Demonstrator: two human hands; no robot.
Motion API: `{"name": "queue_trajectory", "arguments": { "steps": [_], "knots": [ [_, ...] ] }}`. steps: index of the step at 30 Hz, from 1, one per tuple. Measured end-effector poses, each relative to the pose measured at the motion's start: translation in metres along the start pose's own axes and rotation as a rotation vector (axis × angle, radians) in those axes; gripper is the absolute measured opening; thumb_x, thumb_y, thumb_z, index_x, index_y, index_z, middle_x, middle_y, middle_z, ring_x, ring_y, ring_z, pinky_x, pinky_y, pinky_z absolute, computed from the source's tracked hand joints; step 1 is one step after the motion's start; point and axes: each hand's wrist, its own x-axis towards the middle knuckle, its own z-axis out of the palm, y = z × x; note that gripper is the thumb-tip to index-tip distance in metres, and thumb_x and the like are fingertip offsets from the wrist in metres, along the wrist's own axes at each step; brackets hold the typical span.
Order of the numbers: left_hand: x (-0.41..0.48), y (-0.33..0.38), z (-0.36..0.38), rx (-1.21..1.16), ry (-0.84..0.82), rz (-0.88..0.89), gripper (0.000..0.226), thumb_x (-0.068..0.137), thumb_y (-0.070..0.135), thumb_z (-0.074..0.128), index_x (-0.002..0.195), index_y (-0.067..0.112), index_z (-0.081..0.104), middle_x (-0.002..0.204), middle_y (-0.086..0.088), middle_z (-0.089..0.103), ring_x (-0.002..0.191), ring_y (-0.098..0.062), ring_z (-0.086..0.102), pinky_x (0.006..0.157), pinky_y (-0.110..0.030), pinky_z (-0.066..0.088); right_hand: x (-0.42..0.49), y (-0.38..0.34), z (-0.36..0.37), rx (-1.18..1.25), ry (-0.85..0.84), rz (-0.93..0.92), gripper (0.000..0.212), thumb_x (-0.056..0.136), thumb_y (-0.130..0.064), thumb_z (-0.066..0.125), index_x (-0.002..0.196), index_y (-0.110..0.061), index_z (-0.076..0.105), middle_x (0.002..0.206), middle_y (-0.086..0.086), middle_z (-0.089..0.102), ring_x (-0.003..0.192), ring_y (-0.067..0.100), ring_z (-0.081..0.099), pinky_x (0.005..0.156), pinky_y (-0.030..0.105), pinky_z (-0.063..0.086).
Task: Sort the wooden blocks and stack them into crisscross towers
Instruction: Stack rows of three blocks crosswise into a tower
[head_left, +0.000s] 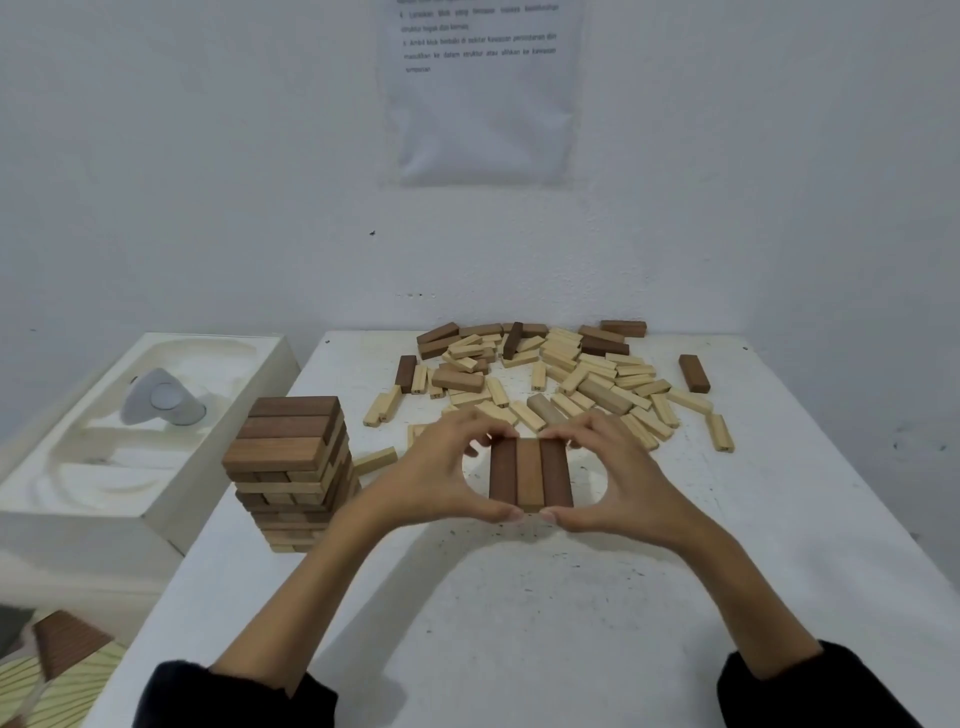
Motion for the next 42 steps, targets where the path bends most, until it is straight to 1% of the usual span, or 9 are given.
{"name": "queue_trajectory", "arguments": {
  "steps": [4, 7, 9, 13, 17, 20, 25, 30, 42],
  "knots": [
    [-0.004, 0.023, -0.035, 0.056, 0.074, 0.077, 0.074, 0.053, 0.061, 0.073, 0.118, 0.028, 0.058, 0.117, 0.01, 0.054, 0.108, -0.007, 0.051, 0.091, -0.024, 0.045, 0.014, -0.029, -0.023, -0.033, 0.06, -0.085, 0.075, 0.053, -0.071, 0.064, 0.119, -0.037, 0.053, 0.11, -0.023, 0.044, 0.107, -0.001, 0.04, 0.096, 0.033, 0.036],
    [-0.011, 0.036, -0.061, 0.094, 0.11, 0.08, 0.076, 0.053, 0.061, 0.072, 0.119, 0.027, 0.059, 0.113, 0.013, 0.053, 0.105, -0.005, 0.052, 0.09, -0.025, 0.047, 0.025, -0.052, -0.032, -0.053, 0.076, -0.135, 0.074, 0.052, -0.072, 0.062, 0.118, -0.04, 0.052, 0.109, -0.021, 0.045, 0.107, 0.0, 0.04, 0.094, 0.032, 0.036],
    [-0.016, 0.042, -0.078, 0.122, 0.123, 0.074, 0.077, 0.052, 0.061, 0.072, 0.119, 0.027, 0.059, 0.112, 0.011, 0.054, 0.105, -0.005, 0.053, 0.091, -0.027, 0.048, 0.033, -0.067, -0.033, -0.052, 0.084, -0.158, 0.072, 0.051, -0.073, 0.061, 0.116, -0.043, 0.05, 0.108, -0.021, 0.044, 0.105, -0.003, 0.039, 0.092, 0.026, 0.034],
    [-0.032, 0.039, -0.11, 0.14, 0.133, 0.068, 0.068, 0.054, 0.058, 0.074, 0.115, 0.032, 0.059, 0.111, 0.013, 0.056, 0.107, -0.006, 0.055, 0.093, -0.021, 0.045, 0.049, -0.095, -0.024, -0.056, 0.099, -0.188, 0.071, 0.05, -0.074, 0.059, 0.114, -0.043, 0.051, 0.104, -0.02, 0.045, 0.1, 0.0, 0.039, 0.088, 0.021, 0.033],
    [-0.051, 0.025, -0.135, 0.162, 0.126, 0.005, 0.065, 0.054, 0.057, 0.075, 0.113, 0.035, 0.059, 0.11, 0.015, 0.056, 0.107, -0.006, 0.054, 0.096, -0.025, 0.045, 0.065, -0.12, -0.003, -0.069, 0.066, -0.195, 0.077, 0.052, -0.067, 0.067, 0.12, -0.032, 0.056, 0.106, -0.013, 0.046, 0.101, 0.001, 0.038, 0.091, 0.027, 0.035],
    [-0.065, 0.014, -0.149, 0.13, 0.117, -0.039, 0.065, 0.053, 0.054, 0.075, 0.113, 0.032, 0.061, 0.111, 0.013, 0.056, 0.109, -0.005, 0.054, 0.098, -0.023, 0.043, 0.076, -0.134, 0.016, -0.061, 0.05, -0.194, 0.076, 0.053, -0.065, 0.066, 0.12, -0.031, 0.056, 0.104, -0.012, 0.046, 0.1, 0.004, 0.039, 0.092, 0.031, 0.036],
    [-0.079, -0.009, -0.165, 0.103, 0.088, -0.101, 0.066, 0.053, 0.052, 0.075, 0.114, 0.03, 0.061, 0.112, 0.01, 0.056, 0.112, -0.005, 0.052, 0.099, -0.02, 0.041, 0.093, -0.148, 0.041, -0.065, 0.018, -0.188, 0.07, 0.059, -0.06, 0.077, 0.119, -0.03, 0.056, 0.1, -0.012, 0.043, 0.102, 0.007, 0.039, 0.094, 0.036, 0.036],
    [-0.086, -0.029, -0.168, 0.07, 0.075, -0.134, 0.066, 0.052, 0.053, 0.076, 0.113, 0.033, 0.061, 0.105, 0.019, 0.056, 0.11, -0.005, 0.053, 0.098, -0.019, 0.042, 0.099, -0.153, 0.057, -0.064, -0.037, -0.158, 0.068, 0.061, -0.056, 0.077, 0.12, -0.031, 0.056, 0.101, -0.013, 0.043, 0.101, 0.006, 0.038, 0.093, 0.035, 0.038],
    [-0.092, -0.05, -0.164, 0.018, 0.053, -0.163, 0.068, 0.054, 0.052, 0.078, 0.117, 0.033, 0.059, 0.109, 0.018, 0.055, 0.114, -0.008, 0.052, 0.103, -0.027, 0.042, 0.1, -0.154, 0.068, -0.079, -0.076, -0.12, 0.067, 0.062, -0.057, 0.076, 0.121, -0.032, 0.055, 0.107, -0.012, 0.045, 0.107, 0.008, 0.04, 0.093, 0.032, 0.033]
  ]
}}
